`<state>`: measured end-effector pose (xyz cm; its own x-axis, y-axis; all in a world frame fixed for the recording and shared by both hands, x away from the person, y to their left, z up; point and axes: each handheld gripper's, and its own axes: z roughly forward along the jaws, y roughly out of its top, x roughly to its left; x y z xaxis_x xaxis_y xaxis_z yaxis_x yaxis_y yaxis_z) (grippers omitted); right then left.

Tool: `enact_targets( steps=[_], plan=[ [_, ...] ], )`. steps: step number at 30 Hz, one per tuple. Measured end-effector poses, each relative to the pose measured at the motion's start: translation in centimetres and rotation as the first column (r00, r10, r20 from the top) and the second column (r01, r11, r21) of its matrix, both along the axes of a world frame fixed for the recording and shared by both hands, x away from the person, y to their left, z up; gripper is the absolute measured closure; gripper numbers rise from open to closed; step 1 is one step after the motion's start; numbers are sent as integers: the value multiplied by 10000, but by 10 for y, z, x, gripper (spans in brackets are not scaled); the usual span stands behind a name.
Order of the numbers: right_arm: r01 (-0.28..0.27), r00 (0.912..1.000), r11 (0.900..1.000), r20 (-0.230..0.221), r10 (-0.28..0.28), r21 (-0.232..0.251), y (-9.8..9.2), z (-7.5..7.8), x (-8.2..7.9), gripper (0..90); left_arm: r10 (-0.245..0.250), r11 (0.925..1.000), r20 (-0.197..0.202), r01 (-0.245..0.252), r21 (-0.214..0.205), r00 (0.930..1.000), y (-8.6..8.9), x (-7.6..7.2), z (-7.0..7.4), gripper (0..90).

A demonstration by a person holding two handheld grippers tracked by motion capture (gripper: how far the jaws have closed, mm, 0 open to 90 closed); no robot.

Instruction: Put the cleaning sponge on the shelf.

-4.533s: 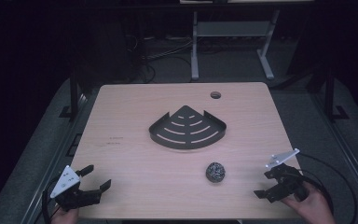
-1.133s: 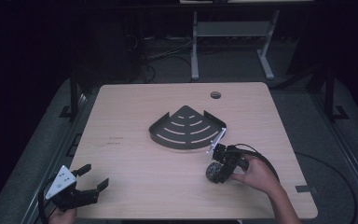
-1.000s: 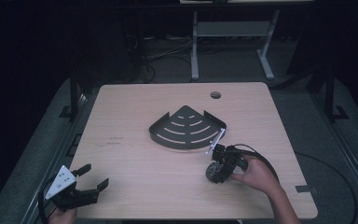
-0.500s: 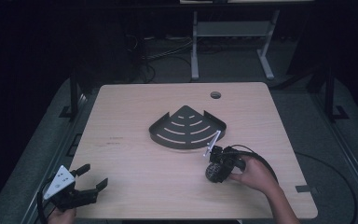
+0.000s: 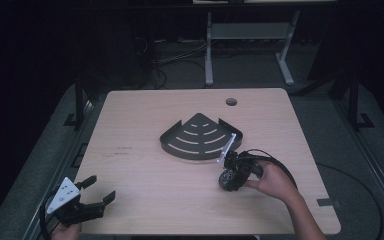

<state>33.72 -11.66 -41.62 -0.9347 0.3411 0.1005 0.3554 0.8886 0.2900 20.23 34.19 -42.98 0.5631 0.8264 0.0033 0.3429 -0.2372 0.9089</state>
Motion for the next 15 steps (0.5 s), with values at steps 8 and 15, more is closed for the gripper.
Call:
enact_targets(
  steps=[8, 15],
  plan=[
    [-68, 10000, 9999, -58, 68, 78, 4, 6, 7, 339, -22, 10000, 7, 22, -23, 10000, 0, 0, 0, 133],
    [-134, 9998, 9997, -107, 136, 181, 6, 10, 12, 339, -12, 10000, 4, 12, -14, 10000, 0, 0, 0, 133]
  ],
)
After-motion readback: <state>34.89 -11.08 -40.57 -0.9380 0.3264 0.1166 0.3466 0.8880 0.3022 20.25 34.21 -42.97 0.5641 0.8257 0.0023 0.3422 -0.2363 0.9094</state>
